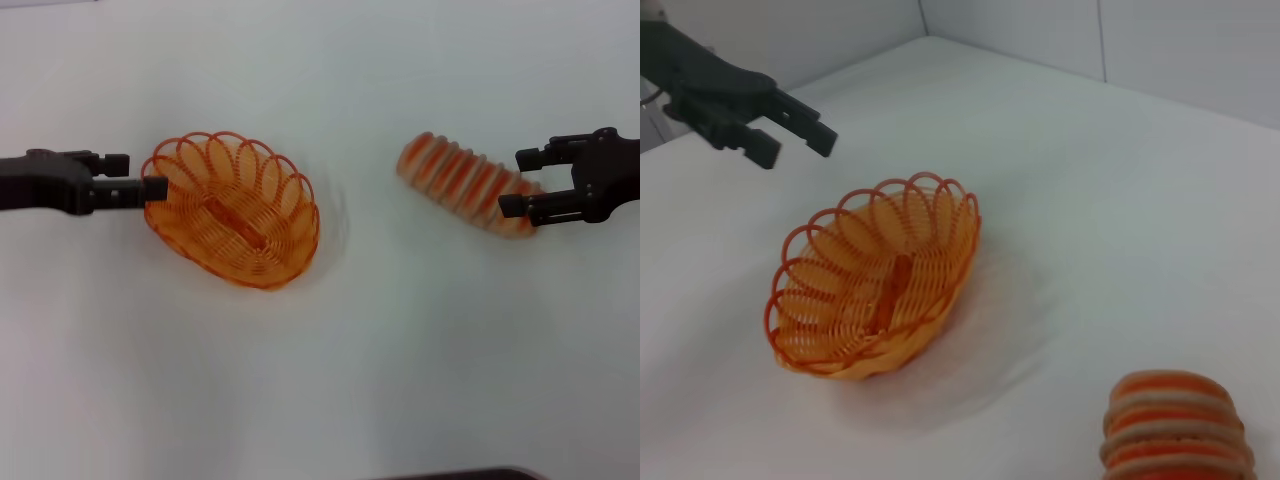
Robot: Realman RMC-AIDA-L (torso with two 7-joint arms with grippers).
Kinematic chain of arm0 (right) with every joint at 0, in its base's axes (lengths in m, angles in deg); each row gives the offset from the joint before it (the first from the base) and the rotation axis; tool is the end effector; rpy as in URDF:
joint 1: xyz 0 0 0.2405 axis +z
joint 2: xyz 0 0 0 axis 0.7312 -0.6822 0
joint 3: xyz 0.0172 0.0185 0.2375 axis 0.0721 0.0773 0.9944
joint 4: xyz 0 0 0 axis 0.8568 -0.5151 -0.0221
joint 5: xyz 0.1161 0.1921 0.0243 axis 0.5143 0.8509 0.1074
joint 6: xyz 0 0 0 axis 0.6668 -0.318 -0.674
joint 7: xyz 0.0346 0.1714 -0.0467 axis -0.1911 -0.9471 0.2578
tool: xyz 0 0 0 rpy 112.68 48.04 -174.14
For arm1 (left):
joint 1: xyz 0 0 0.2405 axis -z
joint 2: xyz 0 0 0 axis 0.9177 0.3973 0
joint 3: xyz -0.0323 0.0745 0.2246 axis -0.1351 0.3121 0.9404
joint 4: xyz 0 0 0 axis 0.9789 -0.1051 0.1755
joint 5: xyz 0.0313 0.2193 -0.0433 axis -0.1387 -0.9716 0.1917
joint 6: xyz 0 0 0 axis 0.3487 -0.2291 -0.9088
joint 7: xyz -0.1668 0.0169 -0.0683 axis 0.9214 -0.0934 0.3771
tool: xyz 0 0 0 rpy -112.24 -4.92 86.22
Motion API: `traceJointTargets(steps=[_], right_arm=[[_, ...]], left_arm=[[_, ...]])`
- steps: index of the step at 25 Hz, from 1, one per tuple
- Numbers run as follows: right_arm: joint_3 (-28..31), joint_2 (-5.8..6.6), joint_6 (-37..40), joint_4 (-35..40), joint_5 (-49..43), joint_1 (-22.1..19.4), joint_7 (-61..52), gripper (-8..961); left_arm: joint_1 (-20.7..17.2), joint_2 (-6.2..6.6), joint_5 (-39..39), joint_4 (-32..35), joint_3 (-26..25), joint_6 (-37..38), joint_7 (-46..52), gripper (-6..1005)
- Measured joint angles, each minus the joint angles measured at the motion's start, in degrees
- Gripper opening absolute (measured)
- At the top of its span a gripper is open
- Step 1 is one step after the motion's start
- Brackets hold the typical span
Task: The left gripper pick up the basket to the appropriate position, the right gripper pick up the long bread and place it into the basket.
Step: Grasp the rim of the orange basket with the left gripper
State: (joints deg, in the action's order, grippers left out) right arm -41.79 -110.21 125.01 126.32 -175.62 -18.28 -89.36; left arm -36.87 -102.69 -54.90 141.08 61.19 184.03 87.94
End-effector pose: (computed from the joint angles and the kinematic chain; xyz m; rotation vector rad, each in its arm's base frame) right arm 0.2976 0.3309 0.0306 -2.7453 0.7265 0.3158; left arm -0.2618 0.3421 0.0180 -2.6306 -1.0580 -0.4430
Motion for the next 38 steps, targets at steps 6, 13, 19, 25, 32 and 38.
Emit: traceJointTargets(steps=[6,13,19,25,32,38], right_arm=[[0.0,0.0,0.2,0.0,0.0,0.5,0.0,783],[0.0,0.0,0.7,0.0,0.0,0.7,0.0,782],[0.0,0.18,1.1,0.2,0.0,0.9,0.0,782],[0.0,0.26,1.5,0.2,0.1,1.0,-0.1,783],[-0.2,0.35,1.8,0.4,0.1,1.2,-0.3,782],[-0.2,0.36,1.9,0.5,0.1,1.3,-0.4,782]], left_arm=[[2.8,1.75,1.4,-2.6,0.1,-0.4,10.5,807],[5.2,3.16,0.6,-2.8,0.7,-3.2,23.0,806],[7.5,4.56,-1.6,-1.9,1.9,-4.9,27.7,806],[11.0,5.23,-7.9,-0.4,5.0,-4.8,31.6,805],[15.1,5.36,-15.3,0.6,13.5,-5.1,31.9,804],[17.2,4.37,-19.2,1.1,18.8,-7.2,32.0,804]])
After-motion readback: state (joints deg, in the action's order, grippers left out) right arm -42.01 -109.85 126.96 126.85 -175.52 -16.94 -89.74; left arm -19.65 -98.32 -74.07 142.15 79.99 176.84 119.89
